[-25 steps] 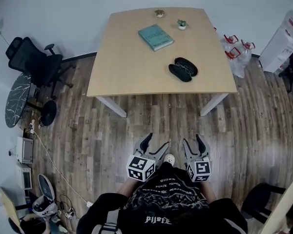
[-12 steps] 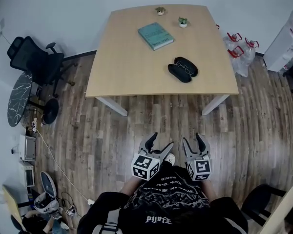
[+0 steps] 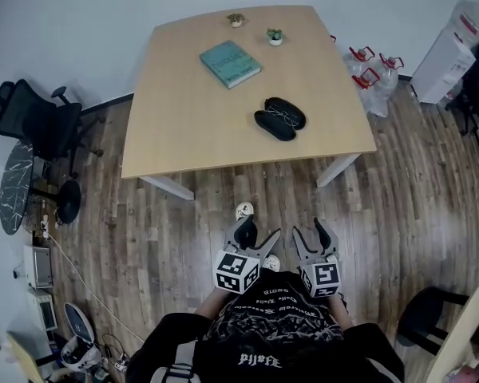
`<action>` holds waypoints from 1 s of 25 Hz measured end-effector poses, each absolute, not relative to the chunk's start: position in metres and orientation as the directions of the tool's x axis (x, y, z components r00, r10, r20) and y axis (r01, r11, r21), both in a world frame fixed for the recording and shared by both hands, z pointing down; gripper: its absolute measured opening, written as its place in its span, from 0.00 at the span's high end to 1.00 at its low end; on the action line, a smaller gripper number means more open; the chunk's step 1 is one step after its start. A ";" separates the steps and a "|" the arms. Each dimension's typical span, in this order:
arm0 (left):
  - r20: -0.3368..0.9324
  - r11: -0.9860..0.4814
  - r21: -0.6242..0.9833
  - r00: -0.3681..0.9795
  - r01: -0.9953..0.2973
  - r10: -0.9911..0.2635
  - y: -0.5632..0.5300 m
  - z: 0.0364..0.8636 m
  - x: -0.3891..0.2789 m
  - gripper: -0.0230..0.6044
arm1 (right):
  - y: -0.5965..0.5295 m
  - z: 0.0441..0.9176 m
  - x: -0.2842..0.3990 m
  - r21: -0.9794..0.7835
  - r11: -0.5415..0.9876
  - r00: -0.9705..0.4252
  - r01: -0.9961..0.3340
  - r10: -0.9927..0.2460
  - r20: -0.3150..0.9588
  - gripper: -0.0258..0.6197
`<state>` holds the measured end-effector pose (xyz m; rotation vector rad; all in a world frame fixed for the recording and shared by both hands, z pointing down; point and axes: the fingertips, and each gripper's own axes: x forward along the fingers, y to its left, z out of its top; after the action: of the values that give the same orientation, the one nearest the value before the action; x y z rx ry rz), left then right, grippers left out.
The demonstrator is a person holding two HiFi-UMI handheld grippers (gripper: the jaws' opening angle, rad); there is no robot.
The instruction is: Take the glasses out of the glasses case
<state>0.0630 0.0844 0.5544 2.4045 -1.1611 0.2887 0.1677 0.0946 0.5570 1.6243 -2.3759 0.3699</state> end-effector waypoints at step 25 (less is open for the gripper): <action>0.392 -0.746 0.296 0.788 -0.597 -0.475 -0.183 0.557 0.057 0.41 | -0.136 0.545 0.135 -0.104 0.214 -0.238 -0.971 -0.903 0.359 0.59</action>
<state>0.0569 -0.1827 0.5572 2.5697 -0.8096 0.4102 0.1350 -0.1364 0.5448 1.7842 -2.2660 0.4545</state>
